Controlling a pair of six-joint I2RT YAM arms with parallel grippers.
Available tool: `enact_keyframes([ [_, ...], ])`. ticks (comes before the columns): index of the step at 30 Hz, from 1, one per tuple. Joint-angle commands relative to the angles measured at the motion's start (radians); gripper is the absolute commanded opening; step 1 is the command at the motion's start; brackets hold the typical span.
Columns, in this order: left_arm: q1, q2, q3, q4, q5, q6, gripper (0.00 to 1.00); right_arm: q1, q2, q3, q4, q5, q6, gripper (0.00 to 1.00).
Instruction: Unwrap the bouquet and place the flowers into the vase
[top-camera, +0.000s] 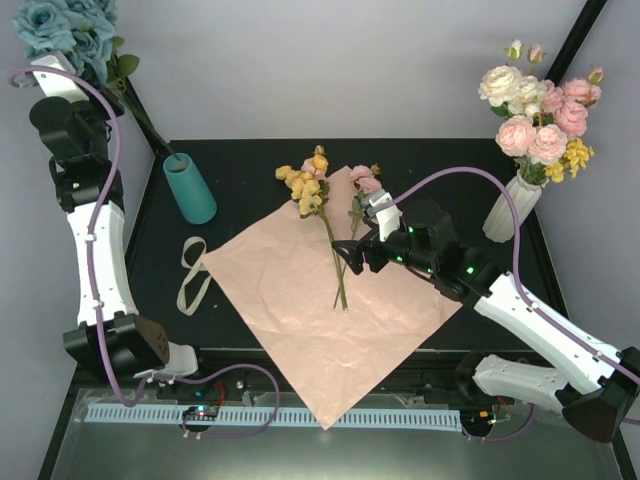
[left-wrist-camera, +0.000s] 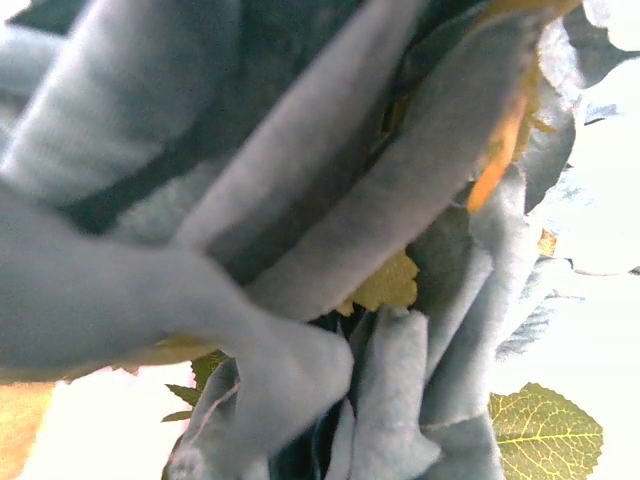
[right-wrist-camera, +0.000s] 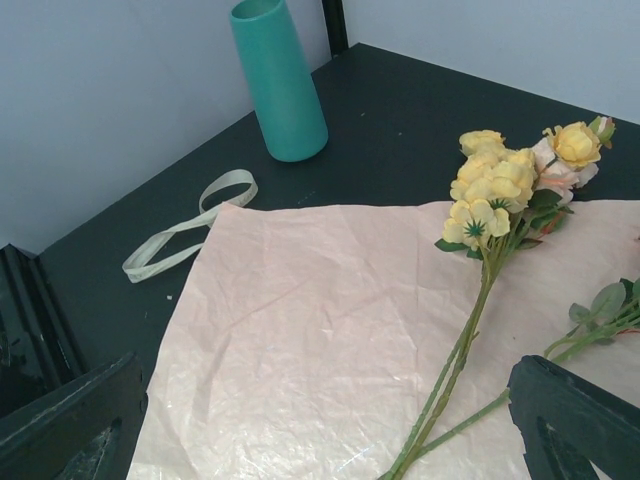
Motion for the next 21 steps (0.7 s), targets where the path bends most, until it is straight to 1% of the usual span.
enact_keyframes([
  [1, 0.025, -0.01, -0.054, 0.094, 0.043, -0.082, 0.02, -0.004, 0.003, 0.023, -0.007, 0.012, -0.013, 1.0],
  [5, 0.027, -0.017, -0.145, 0.158, 0.029, -0.102, 0.02, -0.004, -0.001, 0.021, -0.013, 0.018, -0.009, 1.0],
  [9, 0.028, -0.011, -0.203, 0.205, 0.033, -0.12, 0.02, -0.004, -0.007, 0.016, -0.018, 0.025, -0.008, 1.0],
  [21, 0.028, 0.026, -0.326, 0.231, 0.048, -0.164, 0.01, -0.004, -0.007, 0.007, -0.017, 0.036, -0.002, 1.0],
])
